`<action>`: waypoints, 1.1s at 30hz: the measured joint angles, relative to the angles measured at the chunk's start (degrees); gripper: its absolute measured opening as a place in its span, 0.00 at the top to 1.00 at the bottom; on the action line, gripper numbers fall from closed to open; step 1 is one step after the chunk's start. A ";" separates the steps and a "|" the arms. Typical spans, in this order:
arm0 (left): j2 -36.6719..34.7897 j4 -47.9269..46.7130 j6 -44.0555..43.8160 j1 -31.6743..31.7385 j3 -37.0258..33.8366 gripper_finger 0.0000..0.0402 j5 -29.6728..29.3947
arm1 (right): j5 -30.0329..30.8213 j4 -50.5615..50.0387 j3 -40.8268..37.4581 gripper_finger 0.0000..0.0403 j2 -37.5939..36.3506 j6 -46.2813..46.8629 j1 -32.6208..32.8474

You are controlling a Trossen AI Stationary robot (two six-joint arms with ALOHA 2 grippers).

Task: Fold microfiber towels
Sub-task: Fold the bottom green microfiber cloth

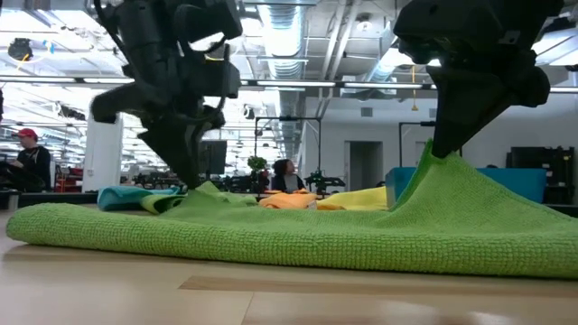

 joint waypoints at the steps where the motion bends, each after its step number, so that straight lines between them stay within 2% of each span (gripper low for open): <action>1: -0.03 -0.54 -0.66 -0.31 0.01 1.00 -0.23 | 0.01 0.07 0.00 0.94 0.00 -0.01 -0.05; 4: 0.01 -2.75 -1.43 -1.10 -0.31 1.00 -2.16 | 0.02 0.27 0.00 0.93 0.00 0.00 -0.47; 12: 0.08 -0.02 -3.70 -1.39 -2.86 1.00 -3.86 | 0.00 0.80 0.00 0.94 0.00 -1.09 -1.92; 17: 0.08 -0.01 -3.86 -1.37 -2.86 1.00 -4.41 | -0.24 0.88 0.00 0.91 0.00 -1.51 -2.90; 25: 0.08 -0.06 -4.03 -1.37 -2.86 1.00 -4.17 | -5.97 1.12 -1.61 0.81 -0.02 -1.51 -5.01; 33: 0.09 -0.64 -4.85 -1.37 -2.86 1.00 -4.14 | -5.93 0.86 -2.71 0.68 -0.02 -1.10 -5.15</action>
